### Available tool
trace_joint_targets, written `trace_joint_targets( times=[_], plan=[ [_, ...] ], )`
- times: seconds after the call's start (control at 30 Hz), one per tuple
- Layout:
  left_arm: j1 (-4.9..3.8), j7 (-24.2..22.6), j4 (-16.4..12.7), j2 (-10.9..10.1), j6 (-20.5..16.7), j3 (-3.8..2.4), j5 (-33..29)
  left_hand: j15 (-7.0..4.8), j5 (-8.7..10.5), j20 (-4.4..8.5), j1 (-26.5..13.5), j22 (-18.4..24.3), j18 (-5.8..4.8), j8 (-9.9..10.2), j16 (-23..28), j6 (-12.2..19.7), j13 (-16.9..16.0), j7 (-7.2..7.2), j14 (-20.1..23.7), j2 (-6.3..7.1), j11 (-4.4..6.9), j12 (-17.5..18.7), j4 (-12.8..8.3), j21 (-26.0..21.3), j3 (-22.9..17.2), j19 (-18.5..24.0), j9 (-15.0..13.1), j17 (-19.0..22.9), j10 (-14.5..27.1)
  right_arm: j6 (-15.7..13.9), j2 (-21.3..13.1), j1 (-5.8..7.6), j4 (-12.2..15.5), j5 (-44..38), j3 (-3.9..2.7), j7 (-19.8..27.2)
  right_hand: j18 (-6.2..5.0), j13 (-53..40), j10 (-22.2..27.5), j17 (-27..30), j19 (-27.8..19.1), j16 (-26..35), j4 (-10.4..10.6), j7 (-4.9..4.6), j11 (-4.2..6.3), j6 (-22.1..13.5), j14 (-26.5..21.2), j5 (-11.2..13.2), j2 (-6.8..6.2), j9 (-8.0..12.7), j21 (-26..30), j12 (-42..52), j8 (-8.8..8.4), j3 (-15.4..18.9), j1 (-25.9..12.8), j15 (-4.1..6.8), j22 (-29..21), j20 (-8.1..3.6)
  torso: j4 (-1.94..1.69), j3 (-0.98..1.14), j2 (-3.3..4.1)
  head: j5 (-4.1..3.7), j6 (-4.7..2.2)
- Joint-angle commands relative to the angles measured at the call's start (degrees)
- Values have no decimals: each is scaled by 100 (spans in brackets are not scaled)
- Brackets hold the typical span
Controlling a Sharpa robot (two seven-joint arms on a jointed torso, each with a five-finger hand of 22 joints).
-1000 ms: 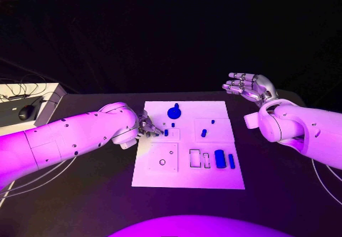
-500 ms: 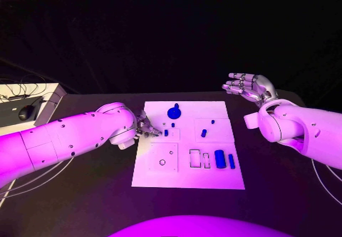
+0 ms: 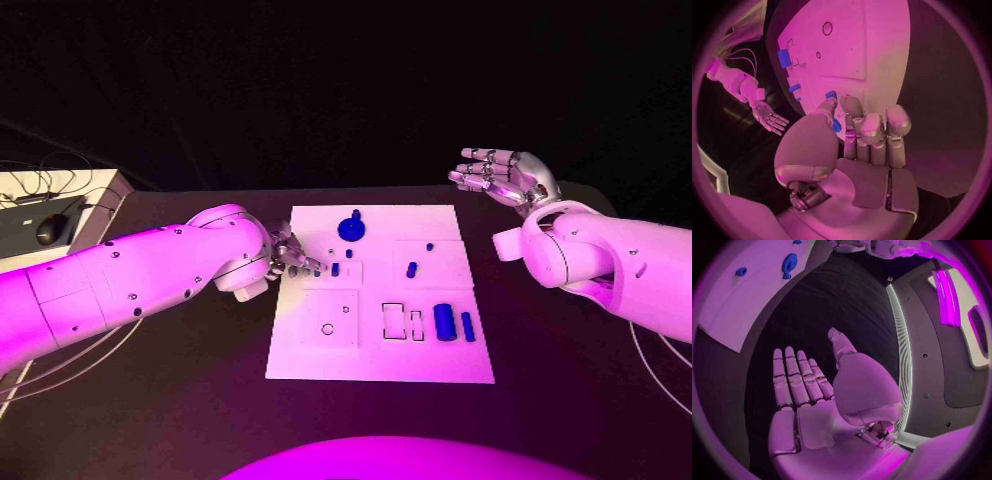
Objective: Assemble the parts on the task board
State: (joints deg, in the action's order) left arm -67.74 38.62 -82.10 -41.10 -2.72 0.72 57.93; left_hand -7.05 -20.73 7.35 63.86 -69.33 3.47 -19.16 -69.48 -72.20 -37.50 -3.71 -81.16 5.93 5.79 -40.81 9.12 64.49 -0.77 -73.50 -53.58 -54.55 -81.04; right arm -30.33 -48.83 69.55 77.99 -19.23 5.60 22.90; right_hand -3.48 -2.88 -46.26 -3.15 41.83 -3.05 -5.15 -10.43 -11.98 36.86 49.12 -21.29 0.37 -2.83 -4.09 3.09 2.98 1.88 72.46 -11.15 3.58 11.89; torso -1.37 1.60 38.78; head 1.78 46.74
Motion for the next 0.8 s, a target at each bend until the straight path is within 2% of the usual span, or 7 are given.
trace_joint_targets(
  times=[0.03,0.2,0.33,0.43,0.5,0.67,0.8],
  plan=[
    [3,-88,-34,-16,102,-24,-191,27,-7,-17,-11,5,-82,-20,-28,-26,3,16,3,-80,-20,-22,0,28,268,-14,-7,8,3,80,-3,-3,-1,-46,-3,28,24,2,22,8,-51,2,-31,-432,-16,-42,-33,-20,-3,6,35,-23,-33,12,19,-2,-7,2,-2,4,1,3,-4],
    [4,-126,-64,-55,89,-78,-337,25,5,-17,60,25,-78,-30,-8,-3,0,26,6,-250,-24,-24,-45,5,892,-5,-17,38,19,83,-1,-3,-3,-46,-3,25,24,2,22,8,-51,2,-31,-432,-16,-42,-33,-20,-3,6,35,-23,-33,12,19,-2,-7,2,2,5,-2,11,-9],
    [8,-204,-76,-109,-71,-144,-463,13,0,-6,132,123,-54,8,105,120,-7,65,54,-322,-33,3,-59,-123,975,77,-13,187,124,84,0,-4,-1,-46,-3,24,24,2,22,8,-51,2,-31,-432,-16,-42,-33,-20,-3,6,35,-23,-33,12,19,-2,-7,2,2,6,0,12,-4],
    [10,-329,-46,-149,-269,-211,-638,43,-30,12,335,650,9,247,747,476,65,239,338,-448,-140,206,-123,-814,941,524,129,905,475,82,-2,-4,-2,-46,-3,24,24,2,22,8,-51,2,-31,-432,-16,-42,-33,-20,-3,6,35,-23,-33,12,19,-2,-7,2,4,7,-2,13,-11],
    [11,-499,-3,-186,-430,-273,-818,171,-34,-98,529,1213,64,506,1209,687,195,418,503,-527,-288,364,-153,-1574,975,925,466,1237,752,82,-3,-5,-1,-46,-3,26,24,2,22,8,-51,2,-31,-432,-16,-42,-33,-20,-3,6,35,-23,-33,12,19,-2,-7,2,4,5,-2,15,-12],
    [11,-1124,67,-268,-673,-405,-1170,336,-55,-312,1028,1466,142,777,1481,1118,432,673,894,-751,-498,488,-290,-1982,885,1087,1116,1429,1293,80,-11,-5,5,-46,-3,31,25,1,0,7,-40,0,-44,-428,-12,-16,-12,-22,2,4,31,-22,-31,10,25,0,-5,0,3,6,1,11,-26],
    [11,-1750,89,-291,-844,-464,-1333,538,-42,-551,1541,1818,159,1053,1900,1204,1073,848,1350,-813,-695,923,-510,-2540,701,1333,2205,1804,1741,79,-16,-5,7,-46,-3,44,23,0,-32,5,-11,-2,-61,-420,-6,24,28,-19,13,1,26,-20,-27,-4,42,5,-2,-4,1,1,0,17,-42]
  ],
)
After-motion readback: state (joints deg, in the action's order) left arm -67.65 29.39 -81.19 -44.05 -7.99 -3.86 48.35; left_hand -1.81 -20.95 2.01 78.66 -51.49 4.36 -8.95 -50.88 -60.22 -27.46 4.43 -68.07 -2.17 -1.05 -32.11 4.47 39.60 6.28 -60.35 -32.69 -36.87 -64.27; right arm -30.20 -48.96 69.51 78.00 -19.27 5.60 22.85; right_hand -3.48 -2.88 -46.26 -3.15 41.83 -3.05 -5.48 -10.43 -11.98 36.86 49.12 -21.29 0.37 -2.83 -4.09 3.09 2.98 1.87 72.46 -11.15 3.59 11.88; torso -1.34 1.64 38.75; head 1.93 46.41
